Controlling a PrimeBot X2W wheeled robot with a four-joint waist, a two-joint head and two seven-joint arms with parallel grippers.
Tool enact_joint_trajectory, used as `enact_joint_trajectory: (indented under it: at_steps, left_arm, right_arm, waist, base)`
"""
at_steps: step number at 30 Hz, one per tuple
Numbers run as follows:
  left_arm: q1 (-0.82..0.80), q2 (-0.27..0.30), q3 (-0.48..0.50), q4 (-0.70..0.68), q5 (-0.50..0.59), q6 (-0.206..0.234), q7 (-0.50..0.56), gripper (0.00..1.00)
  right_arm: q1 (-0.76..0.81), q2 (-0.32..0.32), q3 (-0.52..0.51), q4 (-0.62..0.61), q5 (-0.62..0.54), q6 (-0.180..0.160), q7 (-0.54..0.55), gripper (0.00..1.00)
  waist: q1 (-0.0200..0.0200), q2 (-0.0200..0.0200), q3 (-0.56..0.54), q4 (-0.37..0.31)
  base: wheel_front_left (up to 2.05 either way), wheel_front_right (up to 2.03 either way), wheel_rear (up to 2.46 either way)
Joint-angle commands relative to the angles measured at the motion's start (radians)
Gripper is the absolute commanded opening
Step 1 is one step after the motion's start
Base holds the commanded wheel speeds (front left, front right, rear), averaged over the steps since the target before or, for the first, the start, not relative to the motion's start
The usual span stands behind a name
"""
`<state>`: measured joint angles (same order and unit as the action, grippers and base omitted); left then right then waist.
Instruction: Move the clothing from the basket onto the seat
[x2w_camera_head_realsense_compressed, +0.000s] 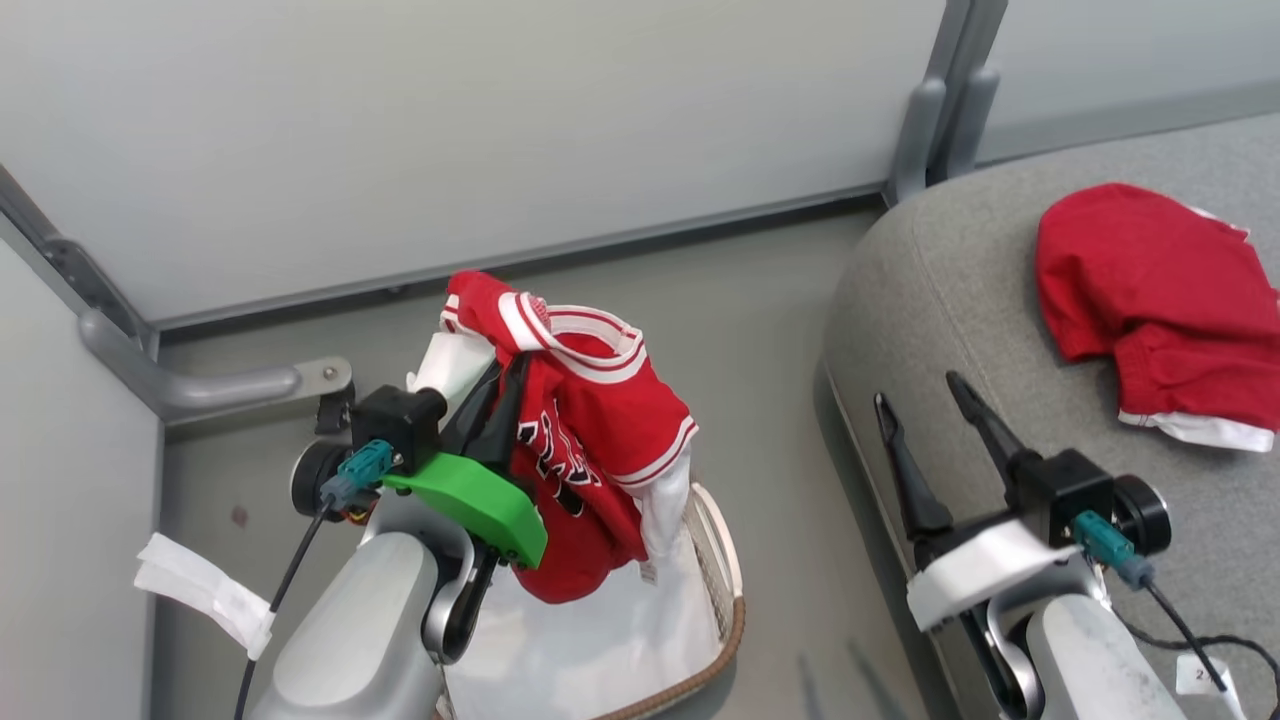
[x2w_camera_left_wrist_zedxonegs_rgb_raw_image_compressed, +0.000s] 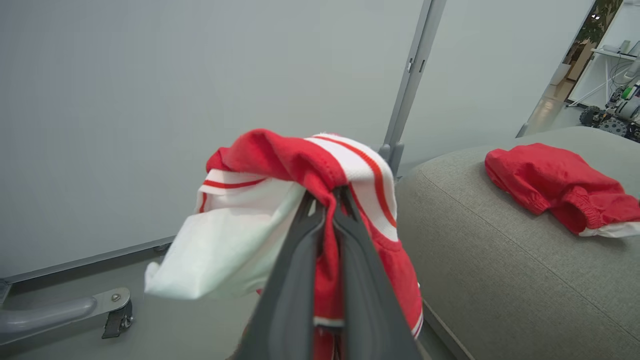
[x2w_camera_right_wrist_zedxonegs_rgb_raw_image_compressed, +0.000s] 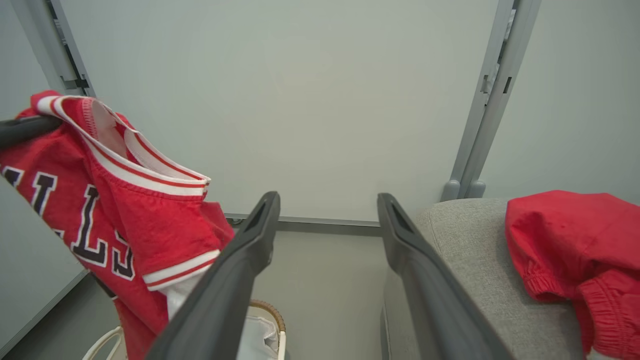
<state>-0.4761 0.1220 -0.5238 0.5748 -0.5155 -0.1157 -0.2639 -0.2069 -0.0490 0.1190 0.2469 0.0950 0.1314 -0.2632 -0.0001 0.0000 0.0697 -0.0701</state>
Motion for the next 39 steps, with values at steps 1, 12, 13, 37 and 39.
enact_joint_trajectory:
  at_steps: [1, 12, 13, 37, 39]
  left_arm:
    - [-0.001, -0.003, 0.011, -0.015, 0.01, -0.002, -0.001, 0.0]
    - [-0.056, -0.027, 0.033, -0.053, 0.048, -0.005, -0.001, 0.0]
    - [-0.059, -0.028, 0.033, -0.053, 0.048, -0.005, -0.001, 0.0]
    - [-0.117, -0.064, -0.054, -0.037, 0.031, -0.014, -0.001, 0.0]
    - [-0.127, -0.067, -0.072, -0.038, 0.025, -0.015, -0.001, 0.0]
  right_arm:
    - [0.024, -0.004, 0.0, 0.005, -0.006, -0.001, -0.002, 1.0]
    - [0.093, -0.004, 0.039, 0.04, -0.011, -0.001, -0.002, 1.0]
    - [0.095, -0.004, 0.052, 0.043, -0.013, -0.001, -0.002, 1.0]
    - [-0.272, -0.004, 0.539, 0.286, 0.008, -0.001, -0.002, 1.0]
    - [-0.288, -0.004, 0.545, 0.306, 0.014, -0.001, -0.002, 1.0]
  waist:
    - [0.0001, 0.0, -0.054, 0.021]
    - [0.0001, 0.0, -0.089, 0.038]
    - [0.0001, 0.0, -0.088, 0.04]
    - [0.0001, 0.0, -0.025, 0.128]
    - [0.0001, 0.0, -0.018, 0.141]
  base:
    - [0.0, 0.0, 0.0]
    - [0.0, 0.0, 0.0]
    - [0.0, 0.0, 0.0]
    - [0.0, 0.0, 0.0]
    - [0.0, 0.0, 0.0]
